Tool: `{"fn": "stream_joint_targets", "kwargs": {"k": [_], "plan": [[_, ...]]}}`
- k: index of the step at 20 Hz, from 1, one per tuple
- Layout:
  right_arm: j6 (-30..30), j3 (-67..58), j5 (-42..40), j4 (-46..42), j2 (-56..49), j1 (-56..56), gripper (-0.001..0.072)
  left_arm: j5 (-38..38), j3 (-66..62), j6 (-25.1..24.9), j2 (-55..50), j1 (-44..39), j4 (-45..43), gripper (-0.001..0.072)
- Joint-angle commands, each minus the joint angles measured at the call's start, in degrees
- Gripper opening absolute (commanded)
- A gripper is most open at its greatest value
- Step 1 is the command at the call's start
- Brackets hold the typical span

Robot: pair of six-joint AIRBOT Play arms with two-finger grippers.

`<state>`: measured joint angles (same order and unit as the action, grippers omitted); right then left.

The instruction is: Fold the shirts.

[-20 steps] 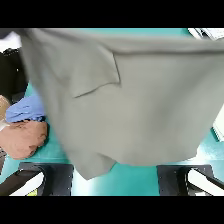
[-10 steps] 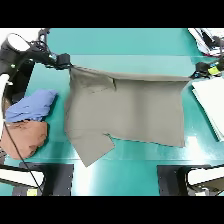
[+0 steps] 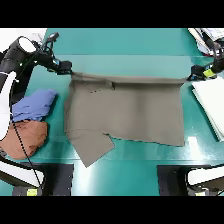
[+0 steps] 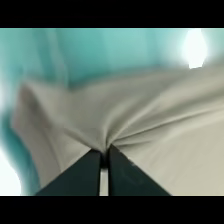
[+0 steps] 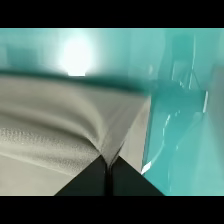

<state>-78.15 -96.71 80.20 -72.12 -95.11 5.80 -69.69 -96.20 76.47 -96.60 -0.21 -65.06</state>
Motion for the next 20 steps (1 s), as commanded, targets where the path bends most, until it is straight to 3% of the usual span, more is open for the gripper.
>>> {"fn": "stream_joint_targets", "kwargs": {"k": [1,6,7,8,9,10,14,20], "plan": [[0.2,13.1,-6.9,0.0,5.9,-0.5,0.0016,-6.8,3.7,-0.4,-0.1,0.1,-4.0,0.0026],[0.2,25.5,-10.9,2.2,10.2,-1.0,0.0018,-4.7,12.9,0.3,-0.1,0.1,-4.0,0.0029],[0.2,26.4,-10.9,2.6,10.5,-1.0,0.0019,-4.8,13.5,0.3,-0.1,0.1,-4.0,0.0062],[0.2,27.0,-10.8,3.3,10.8,-1.0,0.0087,-5.0,13.5,0.8,0.0,0.1,-4.0,0.0332],[0.2,27.0,-10.2,3.7,11.2,-1.0,0.0349,-5.4,13.5,1.7,0.5,0.2,-4.3,0.0437],[0.2,27.0,-9.0,3.6,11.9,-1.0,0.0440,-5.8,13.6,1.7,1.6,0.3,-4.4,0.0423],[0.2,27.1,-4.6,3.5,17.7,0.9,0.0439,-7.0,19.0,3.2,12.9,0.2,-8.5,0.0422],[0.2,27.1,-5.2,3.6,26.6,1.4,0.0439,-7.0,49.7,8.6,37.6,0.1,-6.1,0.0422]]}}
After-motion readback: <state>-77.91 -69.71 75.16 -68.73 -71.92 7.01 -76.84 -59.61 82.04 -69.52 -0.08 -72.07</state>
